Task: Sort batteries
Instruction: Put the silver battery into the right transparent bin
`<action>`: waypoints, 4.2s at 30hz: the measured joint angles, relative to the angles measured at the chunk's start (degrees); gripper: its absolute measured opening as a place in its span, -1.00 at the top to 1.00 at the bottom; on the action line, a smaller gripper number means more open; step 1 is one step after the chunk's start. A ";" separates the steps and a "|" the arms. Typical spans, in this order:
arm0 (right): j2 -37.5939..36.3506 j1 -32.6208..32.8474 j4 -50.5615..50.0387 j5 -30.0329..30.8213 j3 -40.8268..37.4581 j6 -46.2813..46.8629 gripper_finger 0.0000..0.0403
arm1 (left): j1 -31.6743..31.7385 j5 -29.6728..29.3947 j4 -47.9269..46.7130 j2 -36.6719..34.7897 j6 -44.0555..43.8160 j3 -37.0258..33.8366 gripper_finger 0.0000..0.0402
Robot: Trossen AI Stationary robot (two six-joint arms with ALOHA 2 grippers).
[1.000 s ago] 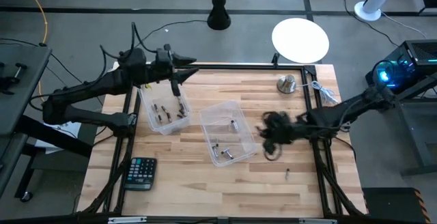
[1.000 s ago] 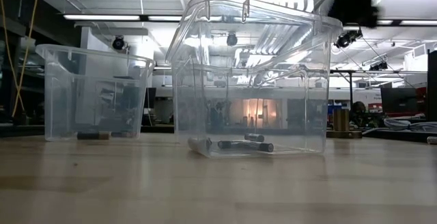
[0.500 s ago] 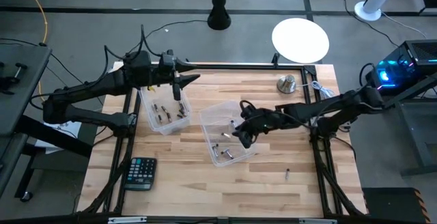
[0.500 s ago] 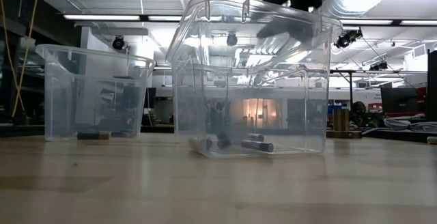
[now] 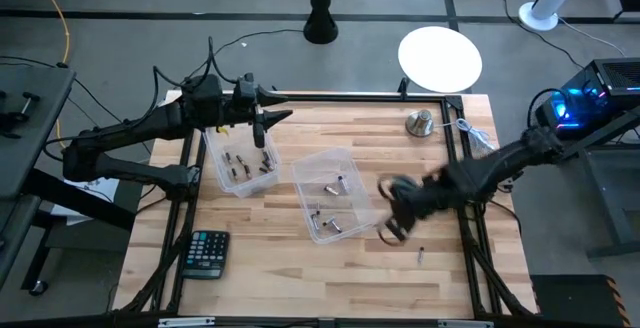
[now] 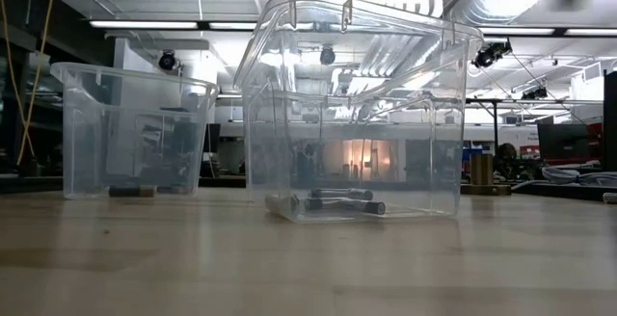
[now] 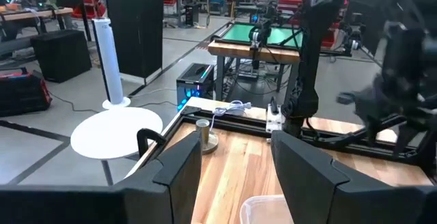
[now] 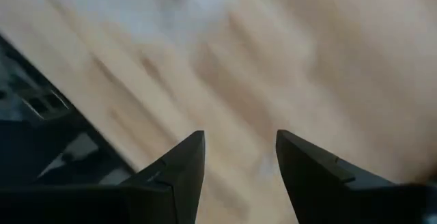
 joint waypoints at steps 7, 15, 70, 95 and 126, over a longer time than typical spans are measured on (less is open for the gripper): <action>0.11 13.45 13.87 -6.18 -15.75 42.33 0.13 | 0.00 0.00 0.03 0.00 -0.02 -0.02 0.16; 0.11 17.89 33.44 -7.45 -30.32 59.28 0.13 | 0.00 -0.02 0.07 0.00 -0.02 -0.02 0.16; -2.50 -14.16 50.82 22.92 -13.01 -9.84 0.98 | 2.91 -0.41 4.01 0.00 -2.62 -0.04 0.16; 9.27 -22.54 47.91 2.26 -7.89 -30.59 0.34 | 2.89 0.26 4.00 0.00 -5.11 -0.04 0.16; 6.21 -40.23 -7.74 8.24 -30.85 -8.49 0.26 | 2.95 0.22 4.00 0.00 -4.86 -0.04 0.16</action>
